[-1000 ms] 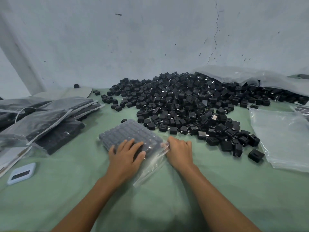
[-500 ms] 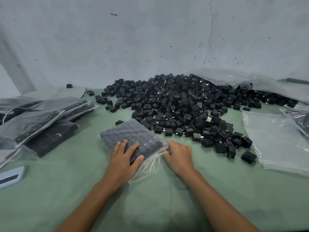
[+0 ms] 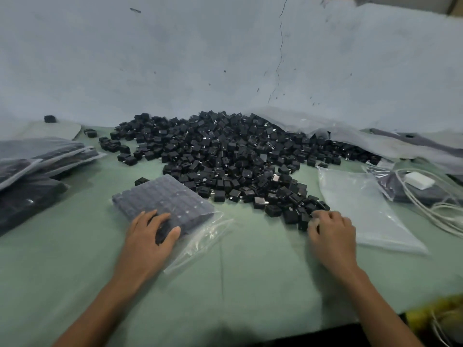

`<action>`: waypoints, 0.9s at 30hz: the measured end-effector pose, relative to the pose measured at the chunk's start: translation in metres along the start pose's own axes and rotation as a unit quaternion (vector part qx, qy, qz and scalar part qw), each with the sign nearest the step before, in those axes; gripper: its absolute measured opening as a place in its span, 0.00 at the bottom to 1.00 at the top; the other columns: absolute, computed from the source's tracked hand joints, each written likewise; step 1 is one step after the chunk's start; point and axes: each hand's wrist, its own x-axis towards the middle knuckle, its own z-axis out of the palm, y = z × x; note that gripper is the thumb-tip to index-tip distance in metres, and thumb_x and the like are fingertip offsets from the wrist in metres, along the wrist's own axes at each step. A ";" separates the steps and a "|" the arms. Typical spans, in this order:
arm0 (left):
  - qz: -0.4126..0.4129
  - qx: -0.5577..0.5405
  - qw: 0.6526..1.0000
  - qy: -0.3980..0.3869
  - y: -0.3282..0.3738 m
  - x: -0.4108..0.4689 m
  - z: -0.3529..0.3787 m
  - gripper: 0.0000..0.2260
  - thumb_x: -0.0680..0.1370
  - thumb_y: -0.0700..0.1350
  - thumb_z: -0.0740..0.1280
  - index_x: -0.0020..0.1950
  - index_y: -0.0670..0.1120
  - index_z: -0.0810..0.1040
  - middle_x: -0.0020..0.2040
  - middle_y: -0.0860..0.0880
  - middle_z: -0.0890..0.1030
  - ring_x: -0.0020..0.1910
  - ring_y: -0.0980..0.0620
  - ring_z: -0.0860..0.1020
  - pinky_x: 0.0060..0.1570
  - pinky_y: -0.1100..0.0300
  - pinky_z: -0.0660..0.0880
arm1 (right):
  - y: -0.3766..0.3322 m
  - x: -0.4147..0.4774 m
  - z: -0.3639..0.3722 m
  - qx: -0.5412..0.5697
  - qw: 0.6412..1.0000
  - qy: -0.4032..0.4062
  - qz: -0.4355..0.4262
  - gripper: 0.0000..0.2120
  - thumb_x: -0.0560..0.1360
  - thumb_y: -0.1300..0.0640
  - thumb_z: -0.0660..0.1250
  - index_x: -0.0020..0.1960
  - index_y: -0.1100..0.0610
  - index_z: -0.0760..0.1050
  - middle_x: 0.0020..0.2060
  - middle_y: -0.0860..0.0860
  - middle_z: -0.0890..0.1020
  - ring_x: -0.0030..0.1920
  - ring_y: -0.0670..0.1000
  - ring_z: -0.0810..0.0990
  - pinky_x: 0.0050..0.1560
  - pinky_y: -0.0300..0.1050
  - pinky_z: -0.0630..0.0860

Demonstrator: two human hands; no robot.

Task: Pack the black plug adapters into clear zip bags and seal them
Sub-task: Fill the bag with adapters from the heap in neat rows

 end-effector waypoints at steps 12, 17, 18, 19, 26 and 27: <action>0.058 -0.088 0.992 0.062 0.008 -0.007 -0.015 0.09 0.73 0.51 0.68 0.48 0.49 0.83 0.50 0.54 0.81 0.53 0.50 0.76 0.60 0.51 0.70 | -0.004 -0.020 -0.019 0.100 0.985 -0.137 0.001 0.18 0.76 0.54 0.70 0.65 0.52 0.74 0.55 0.53 0.74 0.49 0.52 0.77 0.54 0.46 0.72; 0.114 -0.082 0.990 0.033 0.008 -0.013 -0.018 0.10 0.75 0.57 0.65 0.49 0.53 0.80 0.45 0.58 0.78 0.46 0.53 0.73 0.52 0.54 0.71 | -0.072 -0.057 -0.024 0.302 0.942 -0.146 -0.004 0.11 0.76 0.53 0.71 0.57 0.44 0.78 0.50 0.41 0.83 0.48 0.42 0.81 0.50 0.43 0.78; 0.132 -0.072 0.988 0.030 0.009 -0.014 -0.018 0.11 0.75 0.59 0.64 0.47 0.54 0.79 0.43 0.58 0.77 0.44 0.53 0.73 0.50 0.54 0.71 | -0.087 -0.064 -0.024 0.333 0.928 -0.166 -0.015 0.10 0.76 0.53 0.70 0.56 0.43 0.78 0.48 0.39 0.83 0.47 0.41 0.82 0.47 0.39 0.78; 0.153 -0.056 0.986 0.032 0.010 -0.015 -0.017 0.12 0.75 0.60 0.64 0.46 0.54 0.78 0.41 0.59 0.76 0.43 0.53 0.73 0.48 0.54 0.70 | -0.102 -0.070 -0.022 0.364 0.913 -0.184 -0.028 0.09 0.77 0.52 0.70 0.55 0.42 0.79 0.48 0.38 0.83 0.47 0.40 0.82 0.46 0.37 0.78; 0.241 0.103 0.964 -0.040 0.019 -0.003 -0.010 0.22 0.73 0.73 0.58 0.44 0.55 0.73 0.41 0.59 0.75 0.44 0.54 0.69 0.45 0.57 0.58 | -0.170 -0.096 0.011 0.413 0.886 -0.194 -0.077 0.17 0.74 0.55 0.72 0.60 0.41 0.78 0.52 0.42 0.78 0.50 0.43 0.80 0.53 0.38 0.76; 0.245 0.115 0.961 -0.056 0.020 0.001 -0.011 0.20 0.73 0.71 0.58 0.44 0.55 0.73 0.41 0.58 0.76 0.44 0.53 0.70 0.45 0.56 0.59 | -0.172 -0.098 0.013 0.410 0.890 -0.184 -0.075 0.18 0.73 0.56 0.72 0.61 0.40 0.78 0.51 0.43 0.76 0.49 0.43 0.80 0.53 0.35 0.74</action>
